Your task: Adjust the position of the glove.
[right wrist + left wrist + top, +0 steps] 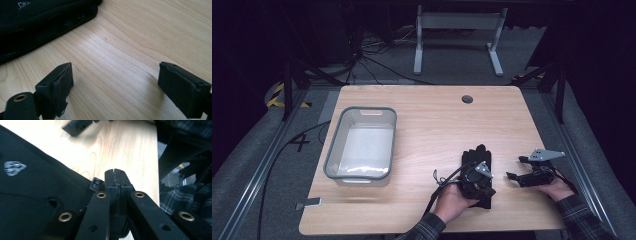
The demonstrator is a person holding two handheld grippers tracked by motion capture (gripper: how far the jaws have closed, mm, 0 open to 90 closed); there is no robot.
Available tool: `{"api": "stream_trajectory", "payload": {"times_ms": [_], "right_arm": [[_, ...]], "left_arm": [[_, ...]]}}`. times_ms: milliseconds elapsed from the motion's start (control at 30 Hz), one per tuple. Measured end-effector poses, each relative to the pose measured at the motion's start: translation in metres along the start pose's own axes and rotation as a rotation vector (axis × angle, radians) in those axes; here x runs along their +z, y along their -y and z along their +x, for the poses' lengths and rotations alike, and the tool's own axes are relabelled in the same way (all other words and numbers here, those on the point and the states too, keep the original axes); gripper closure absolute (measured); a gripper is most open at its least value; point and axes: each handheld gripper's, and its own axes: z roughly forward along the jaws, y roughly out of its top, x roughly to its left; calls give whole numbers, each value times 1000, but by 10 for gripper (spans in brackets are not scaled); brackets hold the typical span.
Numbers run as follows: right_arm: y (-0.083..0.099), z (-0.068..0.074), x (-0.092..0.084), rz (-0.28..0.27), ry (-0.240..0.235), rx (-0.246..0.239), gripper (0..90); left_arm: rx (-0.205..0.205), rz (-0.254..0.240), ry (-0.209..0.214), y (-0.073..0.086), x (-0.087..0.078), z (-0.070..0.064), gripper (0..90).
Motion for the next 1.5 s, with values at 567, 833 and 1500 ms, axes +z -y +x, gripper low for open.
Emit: {"api": "stream_trajectory", "payload": {"times_ms": [567, 833, 1500], "right_arm": [[0, 0, 0, 4, -15, -9, 118], [0, 0, 0, 5, -16, -11, 118], [0, 0, 1, 4, -24, -18, 113]], "left_arm": [[-15, 111, -34, 8, 11, 1, 896], [-43, 128, -86, 16, -7, 8, 897], [-137, 95, -187, 41, -48, 27, 896]]}}
